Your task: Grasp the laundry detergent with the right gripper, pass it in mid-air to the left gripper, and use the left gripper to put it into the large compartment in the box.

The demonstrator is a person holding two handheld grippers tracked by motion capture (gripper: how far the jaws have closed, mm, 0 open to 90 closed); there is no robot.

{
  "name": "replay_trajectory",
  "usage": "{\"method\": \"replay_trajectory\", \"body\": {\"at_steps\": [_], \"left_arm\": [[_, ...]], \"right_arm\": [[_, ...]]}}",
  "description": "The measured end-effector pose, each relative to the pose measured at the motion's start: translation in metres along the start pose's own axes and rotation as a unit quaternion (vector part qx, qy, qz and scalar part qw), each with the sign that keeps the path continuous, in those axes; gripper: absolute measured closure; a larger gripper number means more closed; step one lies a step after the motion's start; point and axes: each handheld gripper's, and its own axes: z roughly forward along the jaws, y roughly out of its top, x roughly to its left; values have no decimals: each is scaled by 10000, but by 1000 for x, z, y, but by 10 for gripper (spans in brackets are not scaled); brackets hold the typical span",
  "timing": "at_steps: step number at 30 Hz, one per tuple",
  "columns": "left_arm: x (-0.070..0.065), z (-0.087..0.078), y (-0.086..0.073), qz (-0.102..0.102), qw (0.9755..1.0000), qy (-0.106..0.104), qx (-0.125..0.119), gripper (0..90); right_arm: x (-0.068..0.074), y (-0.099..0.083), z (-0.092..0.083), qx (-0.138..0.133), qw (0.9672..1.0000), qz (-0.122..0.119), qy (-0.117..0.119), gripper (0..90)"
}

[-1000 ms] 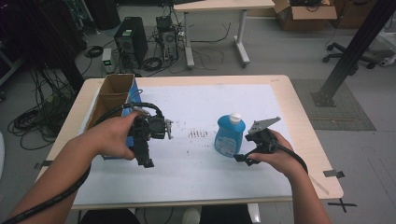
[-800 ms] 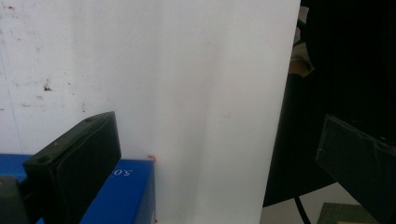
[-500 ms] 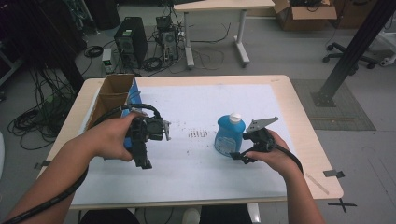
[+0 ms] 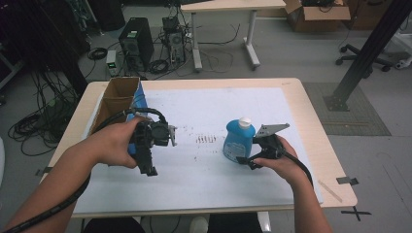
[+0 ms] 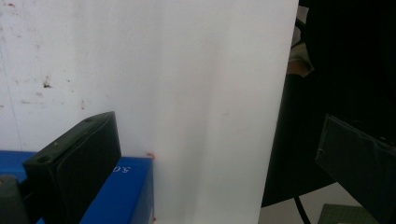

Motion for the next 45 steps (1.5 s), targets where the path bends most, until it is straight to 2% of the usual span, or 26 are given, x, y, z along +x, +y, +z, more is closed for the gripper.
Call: {"method": "replay_trajectory", "body": {"at_steps": [16,24,26,31,33,34,45], "left_arm": [[-1,-3,-2,-9,10000,12,-60,2],[-4,-4,0,60,9999,17,-85,2],[-4,-5,0,69,9999,33,-79,2],[-4,-5,-1,79,9999,42,-96,2],[-4,-5,-1,74,9999,44,-93,2],[-4,-5,-1,73,9999,52,-101,2],[-4,-6,-1,74,9999,72,-105,2]], "right_arm": [[6,0,8,-388,9992,26,-117,14],[7,0,9,-568,9981,113,-227,13],[8,0,9,-581,9981,73,-170,27],[9,-1,10,-639,9973,95,-341,109],[9,-2,10,-657,9971,99,-363,117],[9,-2,9,-694,9967,88,-420,154],[12,-3,10,-760,9960,34,-461,190]]}}
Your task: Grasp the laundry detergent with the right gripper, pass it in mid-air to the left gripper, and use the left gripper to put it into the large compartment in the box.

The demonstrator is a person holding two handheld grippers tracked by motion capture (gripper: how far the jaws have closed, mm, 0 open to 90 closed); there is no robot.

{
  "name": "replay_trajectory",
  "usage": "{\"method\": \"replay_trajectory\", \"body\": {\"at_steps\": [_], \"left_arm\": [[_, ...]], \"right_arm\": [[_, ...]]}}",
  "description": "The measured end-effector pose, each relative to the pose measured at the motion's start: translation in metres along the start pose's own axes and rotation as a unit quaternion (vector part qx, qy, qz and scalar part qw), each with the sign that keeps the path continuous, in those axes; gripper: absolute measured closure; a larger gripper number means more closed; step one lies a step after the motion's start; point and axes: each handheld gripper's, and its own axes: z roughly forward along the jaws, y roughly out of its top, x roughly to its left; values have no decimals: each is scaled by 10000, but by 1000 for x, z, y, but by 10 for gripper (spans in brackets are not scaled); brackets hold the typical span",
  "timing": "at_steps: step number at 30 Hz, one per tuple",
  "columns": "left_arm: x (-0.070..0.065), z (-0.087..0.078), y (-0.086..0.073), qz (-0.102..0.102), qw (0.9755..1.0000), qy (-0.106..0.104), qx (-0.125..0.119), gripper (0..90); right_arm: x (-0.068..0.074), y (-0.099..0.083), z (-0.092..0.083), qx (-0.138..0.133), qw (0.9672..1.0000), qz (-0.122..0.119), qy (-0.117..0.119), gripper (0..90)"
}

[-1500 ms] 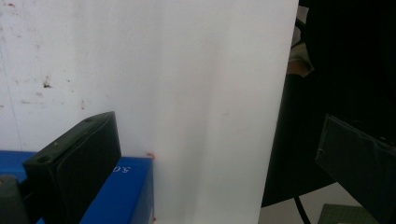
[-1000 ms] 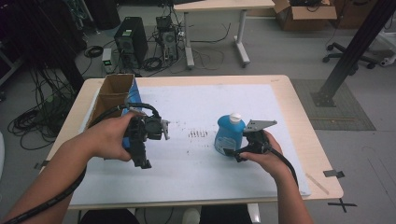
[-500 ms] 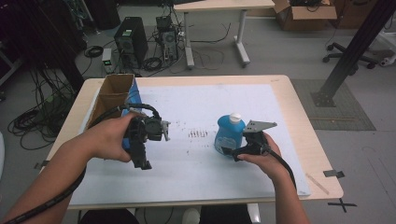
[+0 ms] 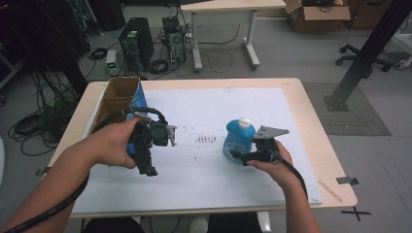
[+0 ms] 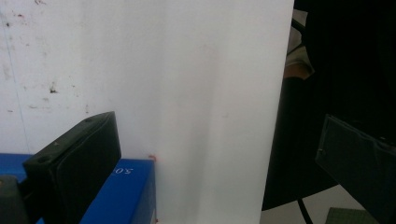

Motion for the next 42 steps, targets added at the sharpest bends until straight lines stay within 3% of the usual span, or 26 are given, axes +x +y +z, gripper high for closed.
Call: {"method": "replay_trajectory", "body": {"at_steps": [17,28,36,42], "left_arm": [[1,1,-2,-60,10000,-24,-4,2],[1,0,-3,-64,10000,4,4,2],[1,-3,1,-55,10000,46,-18,2],[0,-7,5,-32,10000,75,-31,2]], "right_arm": [[2,-2,1,-32,9999,-56,-98,258],[3,-4,4,-33,9998,-101,-170,372],[5,-4,4,-57,9994,-288,-187,415],[6,-8,3,-214,9992,-256,-211,435]]}}
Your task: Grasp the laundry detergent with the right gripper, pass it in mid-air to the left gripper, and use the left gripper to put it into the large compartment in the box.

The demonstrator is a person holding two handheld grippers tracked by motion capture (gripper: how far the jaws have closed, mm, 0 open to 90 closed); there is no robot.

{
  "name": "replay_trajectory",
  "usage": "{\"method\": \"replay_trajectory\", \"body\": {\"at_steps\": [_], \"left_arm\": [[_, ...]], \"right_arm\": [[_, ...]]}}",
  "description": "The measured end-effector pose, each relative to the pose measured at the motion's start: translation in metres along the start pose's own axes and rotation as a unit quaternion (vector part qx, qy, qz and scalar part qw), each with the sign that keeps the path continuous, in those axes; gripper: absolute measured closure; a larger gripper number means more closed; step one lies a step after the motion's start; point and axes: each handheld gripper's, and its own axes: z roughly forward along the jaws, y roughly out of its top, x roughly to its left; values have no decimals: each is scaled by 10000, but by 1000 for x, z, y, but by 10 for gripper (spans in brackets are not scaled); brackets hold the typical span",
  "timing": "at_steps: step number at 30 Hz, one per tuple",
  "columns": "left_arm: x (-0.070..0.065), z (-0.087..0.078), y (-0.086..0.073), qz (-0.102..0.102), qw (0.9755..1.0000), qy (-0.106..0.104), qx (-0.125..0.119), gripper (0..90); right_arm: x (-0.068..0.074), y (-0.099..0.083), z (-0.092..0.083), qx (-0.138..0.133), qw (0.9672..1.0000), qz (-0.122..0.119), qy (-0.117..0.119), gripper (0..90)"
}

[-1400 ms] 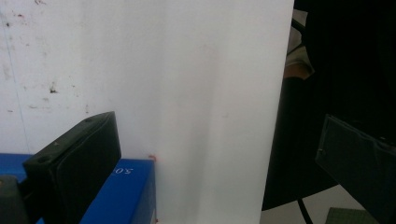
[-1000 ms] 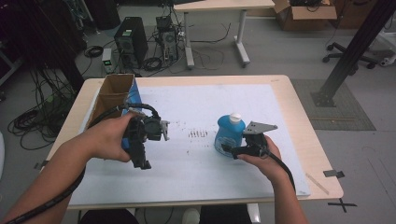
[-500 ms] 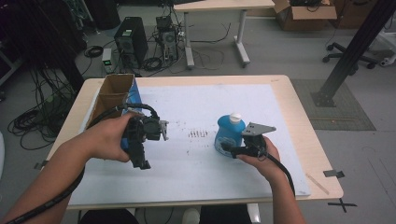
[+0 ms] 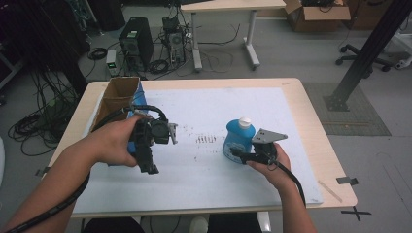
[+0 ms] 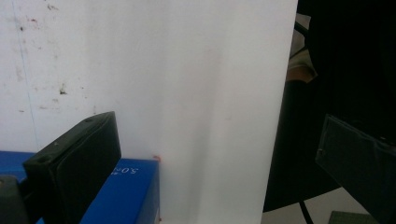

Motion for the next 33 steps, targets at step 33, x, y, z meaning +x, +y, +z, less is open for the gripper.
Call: {"method": "replay_trajectory", "body": {"at_steps": [33], "left_arm": [[-7,-68,36,314,9989,325,-126,2]], "right_arm": [[34,87,-61,69,9859,-1061,1295,440]]}}
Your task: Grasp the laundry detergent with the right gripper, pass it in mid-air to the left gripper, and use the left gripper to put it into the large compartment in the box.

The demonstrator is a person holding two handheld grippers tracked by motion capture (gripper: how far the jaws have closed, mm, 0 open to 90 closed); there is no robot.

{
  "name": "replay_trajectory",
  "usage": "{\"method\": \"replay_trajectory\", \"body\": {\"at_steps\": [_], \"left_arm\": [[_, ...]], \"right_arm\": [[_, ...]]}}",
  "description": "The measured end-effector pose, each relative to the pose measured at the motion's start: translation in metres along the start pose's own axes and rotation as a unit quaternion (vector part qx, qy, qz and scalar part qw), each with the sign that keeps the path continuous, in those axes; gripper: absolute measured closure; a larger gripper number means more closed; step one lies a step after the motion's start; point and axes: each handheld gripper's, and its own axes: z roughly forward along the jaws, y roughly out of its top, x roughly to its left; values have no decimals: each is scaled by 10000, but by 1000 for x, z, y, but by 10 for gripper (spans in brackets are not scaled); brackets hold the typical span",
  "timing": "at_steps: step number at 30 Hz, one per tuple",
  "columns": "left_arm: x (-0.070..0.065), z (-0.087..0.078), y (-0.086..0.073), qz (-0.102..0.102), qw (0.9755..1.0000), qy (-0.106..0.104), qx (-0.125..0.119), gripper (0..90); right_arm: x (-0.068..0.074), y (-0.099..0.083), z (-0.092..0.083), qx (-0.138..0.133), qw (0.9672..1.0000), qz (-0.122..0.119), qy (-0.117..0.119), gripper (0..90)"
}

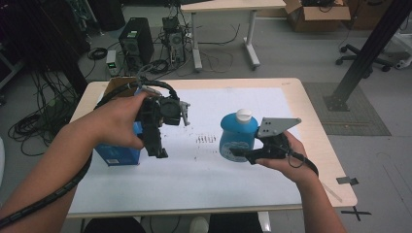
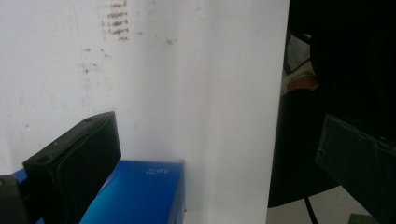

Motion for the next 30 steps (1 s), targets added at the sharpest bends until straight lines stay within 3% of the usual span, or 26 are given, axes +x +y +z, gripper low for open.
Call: {"method": "replay_trajectory", "body": {"at_steps": [6,13,21,30], "left_arm": [[0,2,7,53,9999,-67,105,2],[-1,8,15,127,9997,-136,124,2],[-1,15,25,201,9995,-185,161,2],[-2,24,31,261,9992,-238,180,2]], "right_arm": [[9,5,17,102,9986,-329,409,439],[12,1,40,192,9955,-403,833,438],[16,-3,63,110,9934,-420,1065,437],[25,-2,83,40,9922,-440,1166,435]]}}
